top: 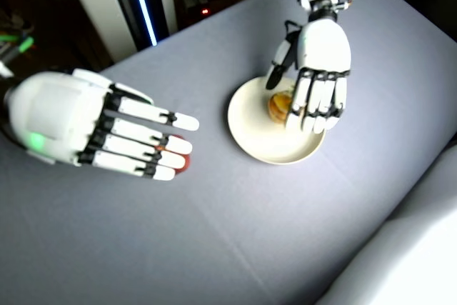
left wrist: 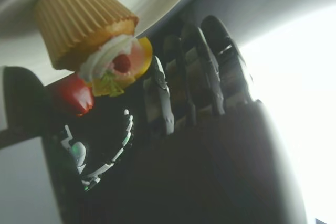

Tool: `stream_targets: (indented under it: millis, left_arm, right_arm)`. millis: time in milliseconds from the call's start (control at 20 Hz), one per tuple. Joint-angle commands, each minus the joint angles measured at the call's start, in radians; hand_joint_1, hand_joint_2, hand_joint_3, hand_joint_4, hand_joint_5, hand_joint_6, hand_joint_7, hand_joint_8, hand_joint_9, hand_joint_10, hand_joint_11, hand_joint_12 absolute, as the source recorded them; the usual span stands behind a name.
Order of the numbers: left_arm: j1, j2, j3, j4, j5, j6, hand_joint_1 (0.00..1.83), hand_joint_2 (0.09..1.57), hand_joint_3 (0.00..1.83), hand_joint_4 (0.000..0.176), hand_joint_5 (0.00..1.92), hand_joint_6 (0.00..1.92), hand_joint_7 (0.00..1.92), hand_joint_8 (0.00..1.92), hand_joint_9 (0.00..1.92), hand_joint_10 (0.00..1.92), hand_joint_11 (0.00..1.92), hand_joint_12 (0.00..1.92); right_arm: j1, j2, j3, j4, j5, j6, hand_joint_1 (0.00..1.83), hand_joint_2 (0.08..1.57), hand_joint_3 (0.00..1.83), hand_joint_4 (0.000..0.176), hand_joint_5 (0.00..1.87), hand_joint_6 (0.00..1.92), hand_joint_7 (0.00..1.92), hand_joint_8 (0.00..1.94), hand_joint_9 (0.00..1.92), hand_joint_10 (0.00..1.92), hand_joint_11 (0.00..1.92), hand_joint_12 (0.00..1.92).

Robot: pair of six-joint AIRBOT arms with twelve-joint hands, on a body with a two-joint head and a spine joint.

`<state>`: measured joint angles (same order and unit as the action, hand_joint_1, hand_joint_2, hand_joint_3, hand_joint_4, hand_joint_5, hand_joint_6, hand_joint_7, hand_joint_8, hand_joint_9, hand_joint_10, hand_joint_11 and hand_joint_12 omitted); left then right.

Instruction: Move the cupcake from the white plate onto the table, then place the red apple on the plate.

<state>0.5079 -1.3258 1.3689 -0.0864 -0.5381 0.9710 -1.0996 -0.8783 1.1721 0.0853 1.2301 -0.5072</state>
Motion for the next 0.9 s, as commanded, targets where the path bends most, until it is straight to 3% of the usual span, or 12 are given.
stream_targets:
  millis: [0,50,100,200,300,350,400,450,550,600,700,850]
  left_arm:
    - [-0.014,0.002,0.005,0.003,-0.097,0.015,1.03,1.00,0.01,0.052,0.63,0.01,0.64,0.01,0.59,0.03,0.11,1.07]
    - [-0.015,-0.004,0.008,0.002,-0.090,0.022,1.18,1.03,0.00,0.000,0.75,0.01,0.82,0.02,0.80,0.08,0.26,1.10]
    - [-0.015,-0.008,0.010,-0.002,-0.094,0.022,1.36,1.04,0.00,0.000,1.03,0.37,1.10,0.56,1.05,0.84,0.53,1.04]
    - [-0.021,-0.010,0.012,-0.002,-0.096,0.022,1.51,1.07,0.00,0.000,1.14,0.26,0.99,0.91,1.13,0.91,0.80,1.51]
    - [-0.029,-0.005,0.010,-0.002,-0.110,0.022,1.39,1.07,0.00,0.000,1.12,0.51,1.01,0.91,1.04,1.14,0.70,1.16]
    - [-0.034,0.007,0.000,-0.002,-0.131,0.021,1.38,1.11,0.00,0.000,1.14,0.39,0.96,1.08,0.91,1.32,0.58,1.36]
    - [-0.037,0.024,-0.014,-0.002,-0.157,0.020,1.26,1.13,0.00,0.000,1.07,0.63,0.90,1.26,0.71,1.11,0.41,1.49]
    - [-0.038,0.047,-0.033,-0.002,-0.182,0.020,1.35,1.12,0.00,0.000,1.02,0.76,0.93,1.04,0.85,1.28,0.56,1.35]
    - [-0.033,0.101,-0.075,-0.002,-0.236,0.020,1.37,1.08,0.00,0.000,0.98,0.82,1.03,0.78,1.06,1.14,0.84,1.17]
    - [-0.020,0.139,-0.099,-0.009,-0.268,0.020,1.38,1.08,0.00,0.000,1.03,0.69,1.01,0.89,1.02,1.19,0.77,1.21]
    - [0.018,0.210,-0.139,-0.037,-0.325,0.020,1.36,1.11,0.00,0.000,0.98,0.86,0.99,0.93,0.94,1.24,0.57,1.16]
    - [0.102,0.296,-0.189,-0.092,-0.392,0.020,1.37,1.09,0.00,0.000,0.98,0.86,1.04,0.85,0.97,1.19,0.68,1.00]
  right_arm:
    - [0.008,0.003,0.006,0.027,0.123,0.005,0.75,1.33,0.00,0.075,0.34,0.00,0.35,0.00,0.37,0.00,0.11,0.70]
    - [0.008,0.003,0.006,0.027,0.120,0.005,0.76,1.34,0.00,0.073,0.34,0.00,0.35,0.00,0.37,0.01,0.11,0.70]
    - [0.008,0.002,0.006,0.027,0.118,0.005,0.79,1.35,0.00,0.059,0.36,0.00,0.37,0.00,0.39,0.00,0.16,0.64]
    - [0.007,0.001,0.005,0.027,0.116,0.005,0.78,1.38,0.00,0.050,0.36,0.00,0.37,0.00,0.38,0.00,0.21,0.56]
    - [0.006,0.001,0.005,0.027,0.114,0.005,0.59,1.39,0.00,0.037,0.33,0.00,0.34,0.00,0.38,0.00,0.21,0.45]
    - [0.005,0.001,0.004,0.027,0.113,0.005,0.54,1.39,0.00,0.027,0.33,0.00,0.35,0.00,0.39,0.00,0.23,0.42]
    - [0.004,0.001,0.003,0.027,0.113,0.005,0.52,1.39,0.00,0.020,0.34,0.00,0.35,0.00,0.39,0.00,0.23,0.42]
    - [0.002,0.001,0.001,0.027,0.113,0.005,0.52,1.39,0.00,0.020,0.34,0.00,0.34,0.00,0.38,0.00,0.24,0.37]
    - [0.000,0.001,-0.002,0.028,0.113,0.005,0.57,1.39,0.00,0.021,0.34,0.00,0.34,0.00,0.38,0.00,0.26,0.35]
    - [-0.002,0.001,-0.003,0.030,0.113,0.007,0.57,1.38,0.00,0.029,0.35,0.00,0.35,0.00,0.40,0.01,0.27,0.36]
    - [-0.010,0.001,-0.005,0.035,0.113,0.008,0.57,1.39,0.00,0.037,0.34,0.00,0.34,0.00,0.39,0.00,0.27,0.35]
    - [-0.022,0.001,-0.007,0.043,0.113,0.014,0.59,1.38,0.00,0.006,0.34,0.00,0.35,0.00,0.39,0.00,0.34,0.22]
